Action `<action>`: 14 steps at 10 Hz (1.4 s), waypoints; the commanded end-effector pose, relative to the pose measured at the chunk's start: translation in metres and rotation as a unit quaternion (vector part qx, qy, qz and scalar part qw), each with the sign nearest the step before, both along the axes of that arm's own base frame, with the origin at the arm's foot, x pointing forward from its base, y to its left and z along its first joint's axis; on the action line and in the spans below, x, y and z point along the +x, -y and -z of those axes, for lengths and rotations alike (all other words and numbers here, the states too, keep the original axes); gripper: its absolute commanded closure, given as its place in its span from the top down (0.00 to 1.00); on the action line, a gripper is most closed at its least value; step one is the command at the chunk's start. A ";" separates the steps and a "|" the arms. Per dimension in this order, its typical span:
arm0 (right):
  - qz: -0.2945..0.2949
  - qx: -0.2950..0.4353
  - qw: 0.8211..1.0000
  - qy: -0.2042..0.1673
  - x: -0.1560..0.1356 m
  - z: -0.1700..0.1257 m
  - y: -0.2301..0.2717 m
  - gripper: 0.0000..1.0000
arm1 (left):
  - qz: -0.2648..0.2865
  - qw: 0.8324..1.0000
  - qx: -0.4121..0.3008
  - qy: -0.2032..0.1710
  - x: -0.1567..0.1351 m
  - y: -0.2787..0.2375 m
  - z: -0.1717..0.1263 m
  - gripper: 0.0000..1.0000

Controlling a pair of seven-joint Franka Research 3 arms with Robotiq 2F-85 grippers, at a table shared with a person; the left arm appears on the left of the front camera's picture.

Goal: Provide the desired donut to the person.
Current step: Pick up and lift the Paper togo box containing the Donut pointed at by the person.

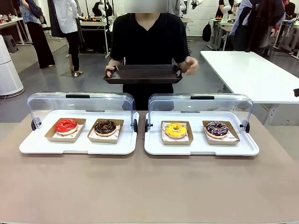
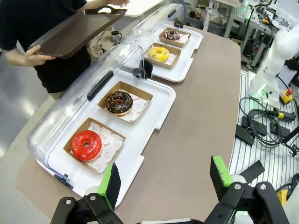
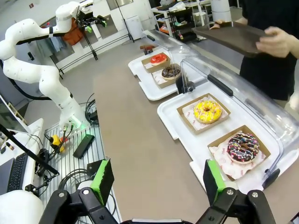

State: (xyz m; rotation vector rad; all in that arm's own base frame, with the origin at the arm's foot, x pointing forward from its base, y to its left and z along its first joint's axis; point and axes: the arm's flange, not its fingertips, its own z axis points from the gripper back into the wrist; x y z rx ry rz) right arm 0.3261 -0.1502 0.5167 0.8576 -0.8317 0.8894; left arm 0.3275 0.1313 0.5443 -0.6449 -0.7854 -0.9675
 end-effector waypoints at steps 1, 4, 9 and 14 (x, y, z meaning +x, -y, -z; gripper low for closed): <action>-0.002 0.013 1.000 0.012 0.003 -0.001 0.001 1.00 | 0.002 1.000 -0.011 0.005 0.001 -0.001 -0.002 1.00; -0.002 0.013 1.000 0.012 0.003 -0.001 0.001 1.00 | 0.002 1.000 -0.011 0.005 0.001 -0.001 -0.002 1.00; -0.002 0.013 1.000 0.012 0.003 -0.001 0.001 1.00 | 0.002 1.000 -0.011 0.005 0.001 -0.001 -0.002 1.00; -0.002 0.013 1.000 0.012 0.003 -0.001 0.001 1.00 | 0.002 1.000 -0.011 0.005 0.001 -0.001 -0.002 1.00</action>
